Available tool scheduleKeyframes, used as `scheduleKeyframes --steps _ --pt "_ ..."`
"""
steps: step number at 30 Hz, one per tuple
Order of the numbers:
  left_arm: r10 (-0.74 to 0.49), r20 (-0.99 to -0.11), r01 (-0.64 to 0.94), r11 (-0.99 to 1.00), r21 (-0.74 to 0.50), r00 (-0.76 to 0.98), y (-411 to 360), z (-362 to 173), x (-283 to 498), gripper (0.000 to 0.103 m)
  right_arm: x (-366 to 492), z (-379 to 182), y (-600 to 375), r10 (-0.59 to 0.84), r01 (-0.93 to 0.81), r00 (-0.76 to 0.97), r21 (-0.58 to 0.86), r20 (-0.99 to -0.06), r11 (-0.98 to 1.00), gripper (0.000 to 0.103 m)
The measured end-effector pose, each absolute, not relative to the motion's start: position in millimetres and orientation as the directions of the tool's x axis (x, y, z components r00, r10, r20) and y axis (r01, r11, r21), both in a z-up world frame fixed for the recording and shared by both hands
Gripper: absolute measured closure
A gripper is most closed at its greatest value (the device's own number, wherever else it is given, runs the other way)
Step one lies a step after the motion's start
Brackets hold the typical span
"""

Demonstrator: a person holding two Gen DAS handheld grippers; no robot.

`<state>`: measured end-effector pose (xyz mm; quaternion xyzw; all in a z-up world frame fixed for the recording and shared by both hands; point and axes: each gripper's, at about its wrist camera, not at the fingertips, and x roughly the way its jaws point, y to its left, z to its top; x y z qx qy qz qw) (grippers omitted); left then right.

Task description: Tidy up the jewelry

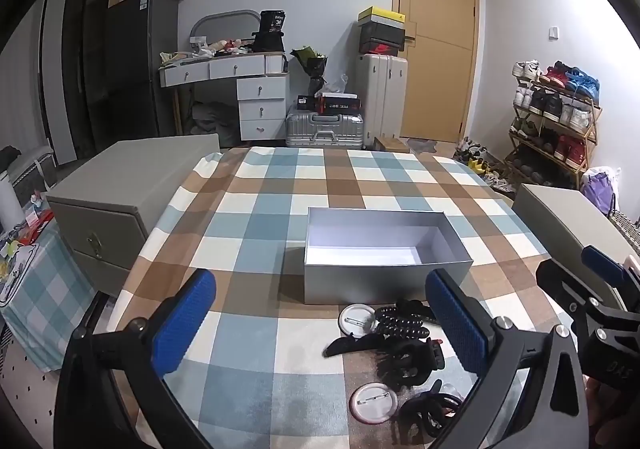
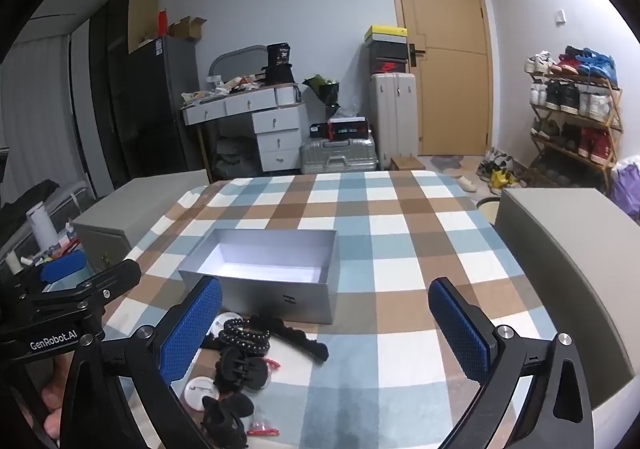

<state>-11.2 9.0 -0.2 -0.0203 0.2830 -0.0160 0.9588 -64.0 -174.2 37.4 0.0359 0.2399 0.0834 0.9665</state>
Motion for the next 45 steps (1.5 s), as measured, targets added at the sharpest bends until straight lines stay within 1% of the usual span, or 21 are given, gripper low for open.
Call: scheduleKeyframes --steps 26,39,43,45 --pt "-0.040 -0.543 0.021 0.999 -0.041 0.839 8 0 -9 0.001 -66 45 -180 0.198 -0.150 0.865 0.141 -0.461 0.979 0.000" --pt "-0.039 -0.546 0.018 0.999 -0.044 0.837 9 -1 -9 0.001 -68 46 -176 0.197 -0.163 0.872 0.112 -0.449 0.980 0.000" --pt "-0.048 -0.557 0.024 0.998 -0.049 0.829 11 -4 -9 0.001 -69 41 -174 0.237 -0.203 0.850 0.123 -0.471 0.971 0.000" --pt "-0.053 -0.563 0.024 0.998 -0.059 0.825 13 -6 -9 0.001 -71 40 -171 0.266 -0.234 0.844 0.126 -0.466 0.964 0.000"
